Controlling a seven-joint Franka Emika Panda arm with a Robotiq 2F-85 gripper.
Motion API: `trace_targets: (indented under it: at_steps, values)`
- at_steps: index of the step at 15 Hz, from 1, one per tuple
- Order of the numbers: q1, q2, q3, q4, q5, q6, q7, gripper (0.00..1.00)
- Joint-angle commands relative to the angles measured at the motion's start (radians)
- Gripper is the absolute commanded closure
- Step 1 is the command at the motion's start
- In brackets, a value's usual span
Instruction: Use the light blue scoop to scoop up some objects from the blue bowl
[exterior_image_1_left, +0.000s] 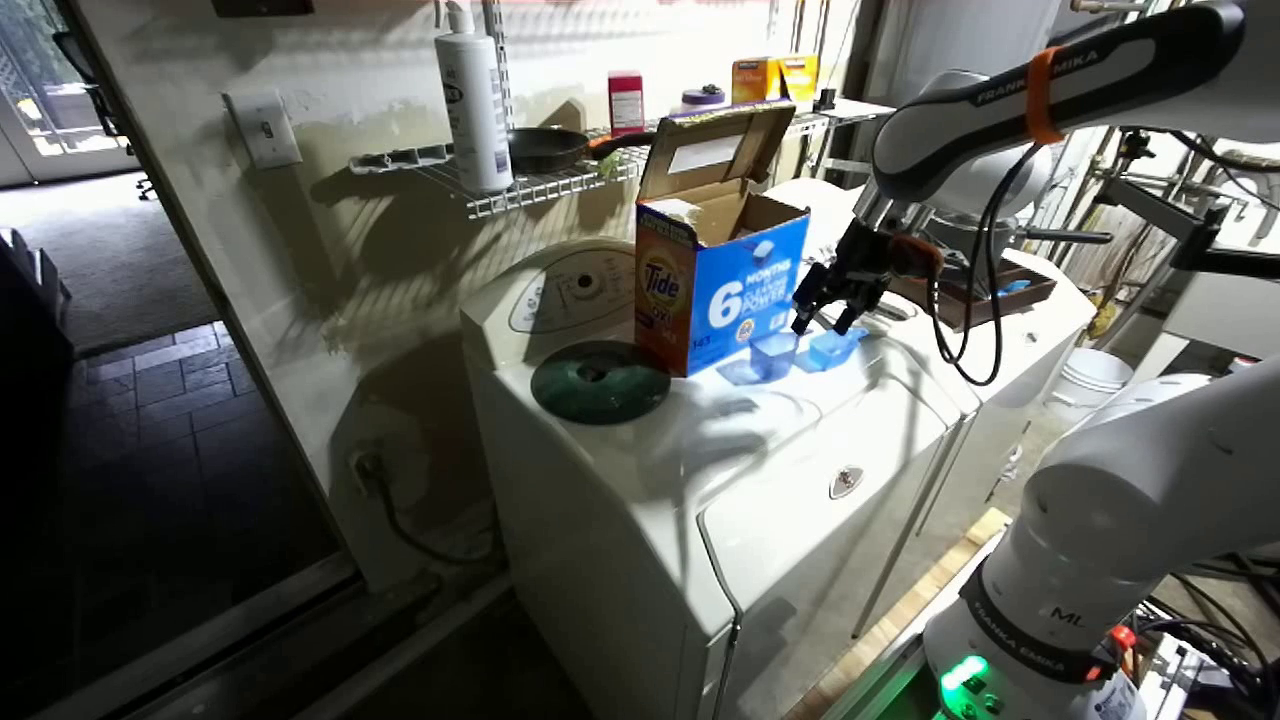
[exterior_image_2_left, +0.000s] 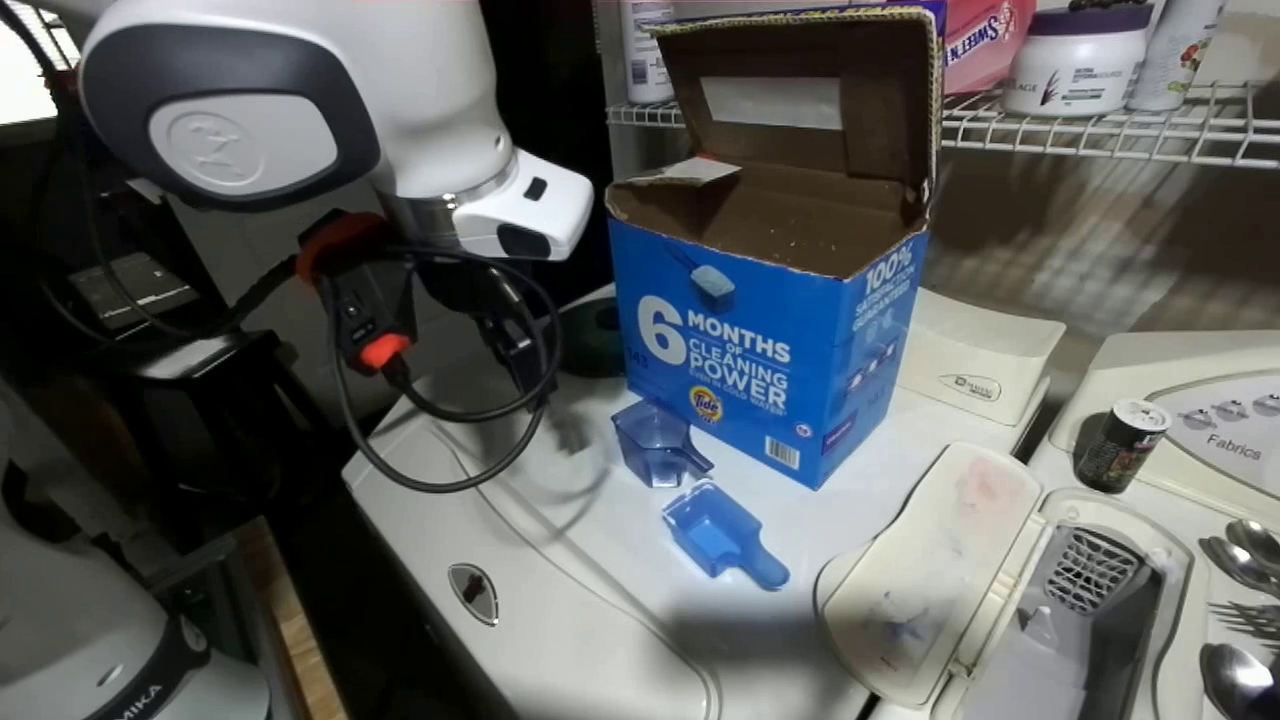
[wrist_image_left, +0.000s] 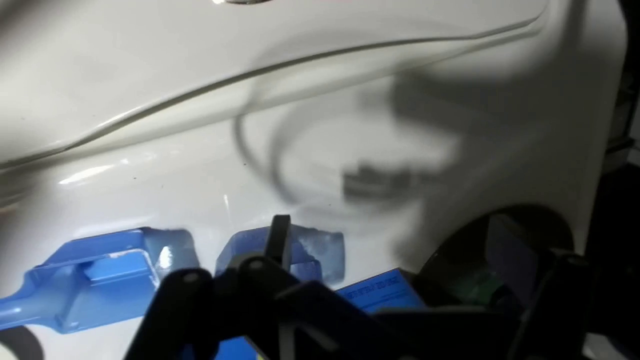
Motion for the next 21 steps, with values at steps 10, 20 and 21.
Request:
trace_targets:
  at_steps: [10, 20, 21]
  values:
    - [-0.360, 0.248, 0.233, 0.063, -0.360, 0.255, 0.561, 0.00]
    - [-0.356, 0.444, 0.144, 0.193, -0.337, 0.275, 0.750, 0.00]
    - [-0.355, 0.460, 0.131, 0.208, -0.339, 0.273, 0.761, 0.00]
